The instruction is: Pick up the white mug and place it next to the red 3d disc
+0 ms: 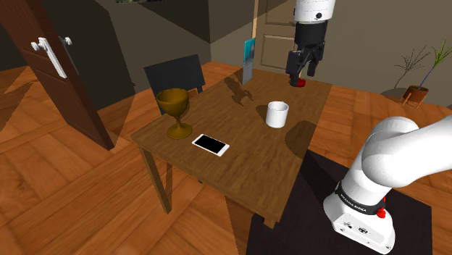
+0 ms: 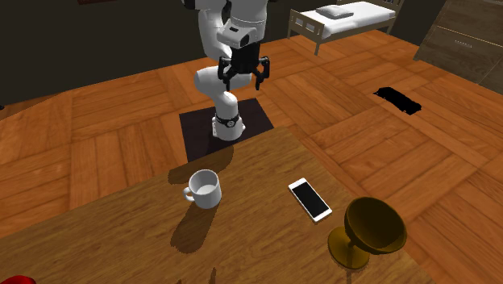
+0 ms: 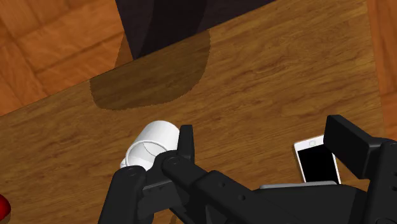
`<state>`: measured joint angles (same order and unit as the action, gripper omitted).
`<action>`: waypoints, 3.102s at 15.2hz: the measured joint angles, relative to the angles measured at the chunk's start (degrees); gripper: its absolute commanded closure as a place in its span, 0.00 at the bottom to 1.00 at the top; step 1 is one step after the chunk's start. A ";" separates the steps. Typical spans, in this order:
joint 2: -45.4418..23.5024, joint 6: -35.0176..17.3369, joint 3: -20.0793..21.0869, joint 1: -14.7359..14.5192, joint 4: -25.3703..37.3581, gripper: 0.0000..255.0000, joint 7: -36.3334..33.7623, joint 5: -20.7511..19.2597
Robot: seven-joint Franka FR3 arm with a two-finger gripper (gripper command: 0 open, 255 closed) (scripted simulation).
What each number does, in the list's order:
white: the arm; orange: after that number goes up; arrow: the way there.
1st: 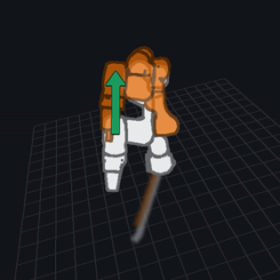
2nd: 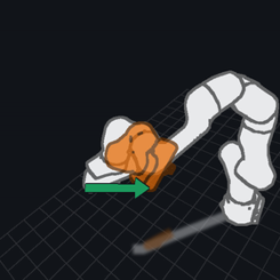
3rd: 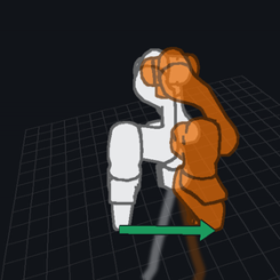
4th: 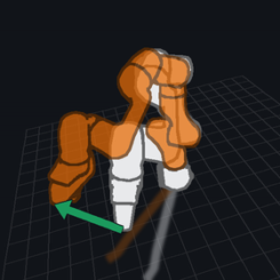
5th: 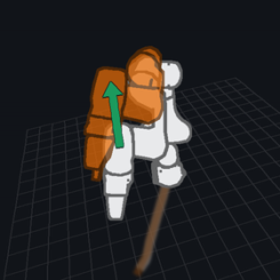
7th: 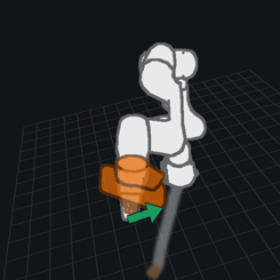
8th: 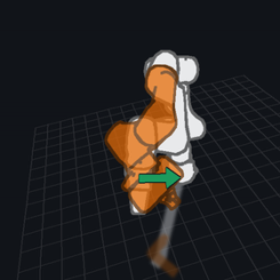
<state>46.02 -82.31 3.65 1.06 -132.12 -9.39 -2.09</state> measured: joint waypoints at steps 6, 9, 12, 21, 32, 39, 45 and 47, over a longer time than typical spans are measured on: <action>-0.28 -8.05 -3.40 0.61 -5.91 0.00 3.72 -2.01; -2.14 -15.01 -5.86 1.09 -9.60 0.00 6.23 -3.35; -4.67 -22.38 -8.47 1.64 -12.95 0.00 8.84 -4.60; -18.40 -43.60 -16.55 2.26 -16.12 0.00 17.41 -6.01; -31.19 -58.81 -20.97 0.97 -16.74 0.00 23.03 -3.41; -31.79 -59.80 -21.08 0.92 -17.13 0.00 23.16 -3.28; -31.79 -59.80 -21.08 0.91 -17.13 1.00 23.16 -3.28; -31.78 -59.79 -21.08 0.91 -17.13 1.00 23.16 -3.28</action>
<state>14.24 -142.10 -17.43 1.98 -149.26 13.77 -5.37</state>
